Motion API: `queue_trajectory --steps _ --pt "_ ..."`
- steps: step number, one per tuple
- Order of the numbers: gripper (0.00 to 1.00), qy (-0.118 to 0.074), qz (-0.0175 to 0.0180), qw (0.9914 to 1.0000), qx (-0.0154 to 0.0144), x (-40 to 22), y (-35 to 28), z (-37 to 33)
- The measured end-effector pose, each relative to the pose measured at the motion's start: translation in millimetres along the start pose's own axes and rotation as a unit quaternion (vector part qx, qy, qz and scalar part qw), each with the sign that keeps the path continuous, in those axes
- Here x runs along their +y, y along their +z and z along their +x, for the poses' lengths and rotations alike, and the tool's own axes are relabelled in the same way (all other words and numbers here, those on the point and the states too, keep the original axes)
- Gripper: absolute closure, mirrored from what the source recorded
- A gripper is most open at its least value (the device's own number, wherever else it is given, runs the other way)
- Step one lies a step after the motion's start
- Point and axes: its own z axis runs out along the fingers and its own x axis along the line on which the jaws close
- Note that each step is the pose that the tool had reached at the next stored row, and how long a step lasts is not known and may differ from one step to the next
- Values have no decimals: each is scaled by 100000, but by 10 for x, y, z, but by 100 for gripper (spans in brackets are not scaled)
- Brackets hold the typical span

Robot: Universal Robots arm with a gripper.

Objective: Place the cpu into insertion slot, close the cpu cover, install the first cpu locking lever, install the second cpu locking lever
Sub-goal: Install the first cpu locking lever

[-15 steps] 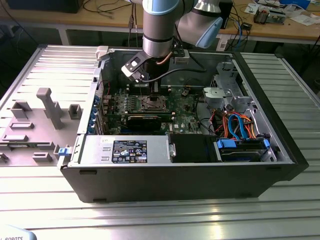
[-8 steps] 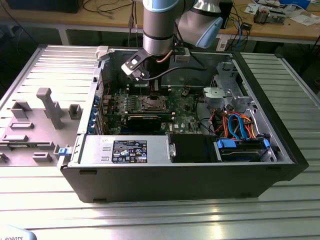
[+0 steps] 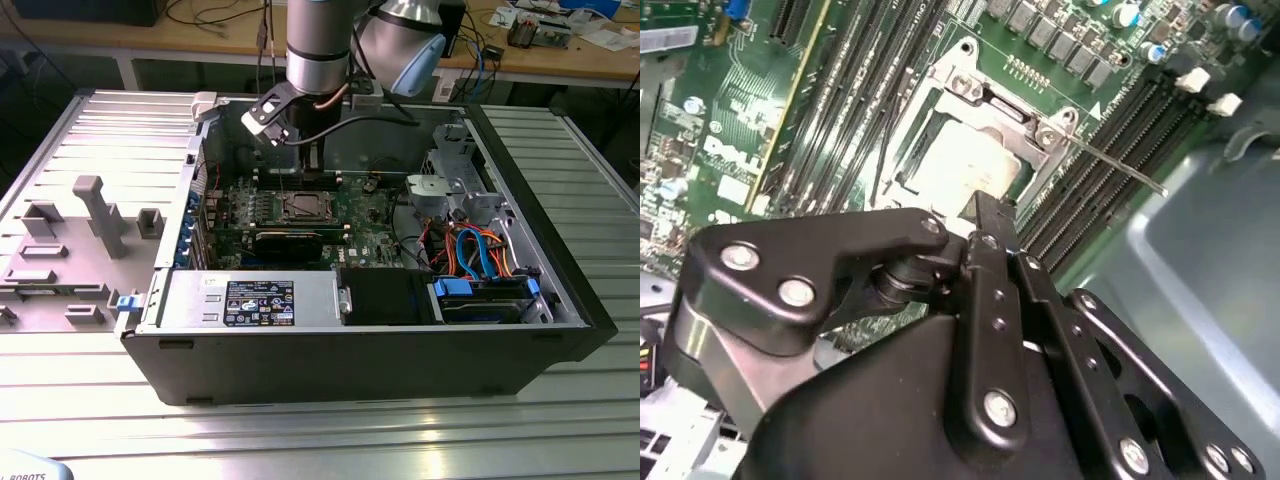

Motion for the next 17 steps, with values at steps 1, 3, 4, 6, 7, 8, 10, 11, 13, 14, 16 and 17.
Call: queue_trajectory --steps 1,3,4,6,7,8,10,11,13,14,16,17 --pt "89 1 1 100000 -4 0 -47 1" --pt "89 -1 4 100000 -5 -1 -109 2" --pt "89 -3 0 100000 0 0 -115 2" --pt "89 -2 1 100000 -1 -1 -117 2" --pt "89 -3 3 100000 -4 -1 -119 2" --pt "89 -2 0 100000 0 -1 -119 2" --pt "89 -1 2 100000 -2 -1 -120 2" --pt "89 -3 0 100000 -5 -1 -120 2" --pt "89 -3 2 100000 -3 -1 -120 2" --pt "89 -2 2 100000 -2 -1 -120 2" --pt "89 -1 1 100000 -2 -1 -121 2" --pt "89 -31 0 100000 -3 0 -121 2"
